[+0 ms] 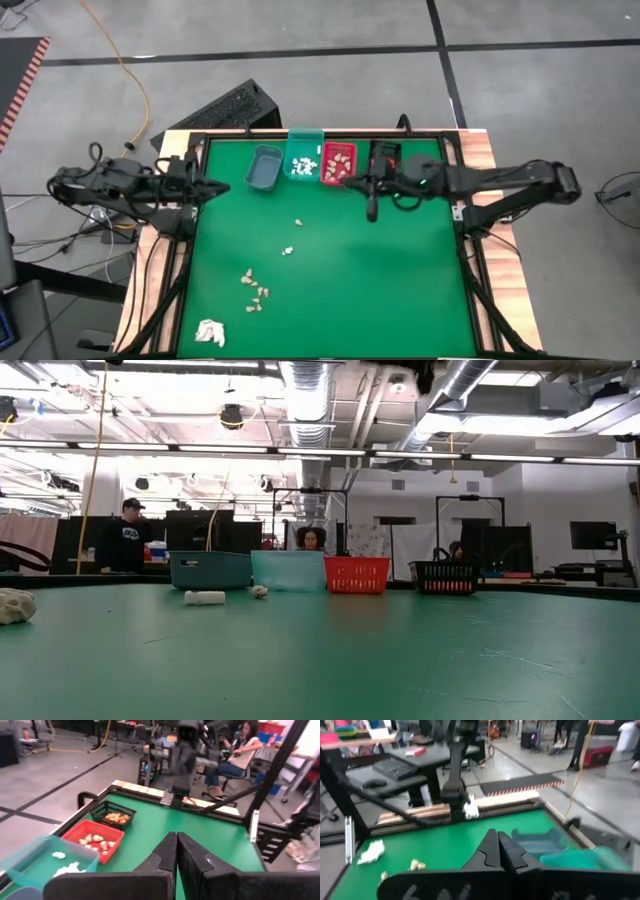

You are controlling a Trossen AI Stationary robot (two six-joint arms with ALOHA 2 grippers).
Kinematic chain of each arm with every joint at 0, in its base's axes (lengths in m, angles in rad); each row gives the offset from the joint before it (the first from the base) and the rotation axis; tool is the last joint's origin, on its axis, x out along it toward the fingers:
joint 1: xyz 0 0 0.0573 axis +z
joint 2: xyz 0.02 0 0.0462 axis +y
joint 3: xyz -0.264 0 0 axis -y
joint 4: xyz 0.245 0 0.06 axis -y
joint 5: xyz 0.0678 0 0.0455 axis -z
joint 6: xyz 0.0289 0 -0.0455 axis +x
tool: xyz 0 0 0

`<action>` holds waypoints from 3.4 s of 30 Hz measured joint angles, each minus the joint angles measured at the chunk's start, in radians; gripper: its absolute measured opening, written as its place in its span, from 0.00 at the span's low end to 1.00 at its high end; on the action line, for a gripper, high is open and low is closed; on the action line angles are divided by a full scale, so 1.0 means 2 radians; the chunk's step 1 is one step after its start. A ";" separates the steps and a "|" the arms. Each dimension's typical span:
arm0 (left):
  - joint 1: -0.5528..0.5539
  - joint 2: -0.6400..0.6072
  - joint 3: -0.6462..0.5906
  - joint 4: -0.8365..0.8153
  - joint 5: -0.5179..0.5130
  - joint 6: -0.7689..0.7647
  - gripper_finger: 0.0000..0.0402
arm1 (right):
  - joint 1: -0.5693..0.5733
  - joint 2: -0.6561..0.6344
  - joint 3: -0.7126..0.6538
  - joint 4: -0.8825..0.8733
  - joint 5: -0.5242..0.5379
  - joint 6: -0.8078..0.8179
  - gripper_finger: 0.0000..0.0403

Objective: Sort Halloween decoration
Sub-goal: Put the white skeleton toy into the light blue bin

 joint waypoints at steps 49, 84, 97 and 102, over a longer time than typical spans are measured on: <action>0.000 0.000 0.000 -0.104 0.009 -0.016 0.00 | 0.027 0.523 0.232 0.010 -0.152 -0.106 0.60; 0.000 0.000 0.000 -0.115 -0.014 -0.014 0.00 | 0.019 0.532 0.255 -0.021 -0.153 -0.046 0.02; 0.000 0.000 0.000 -0.120 -0.014 -0.024 0.00 | -0.056 0.412 0.257 -0.057 -0.126 -0.065 0.02; 0.000 0.000 0.000 -0.119 -0.010 -0.026 0.00 | -0.101 0.377 0.258 -0.077 -0.108 -0.067 0.02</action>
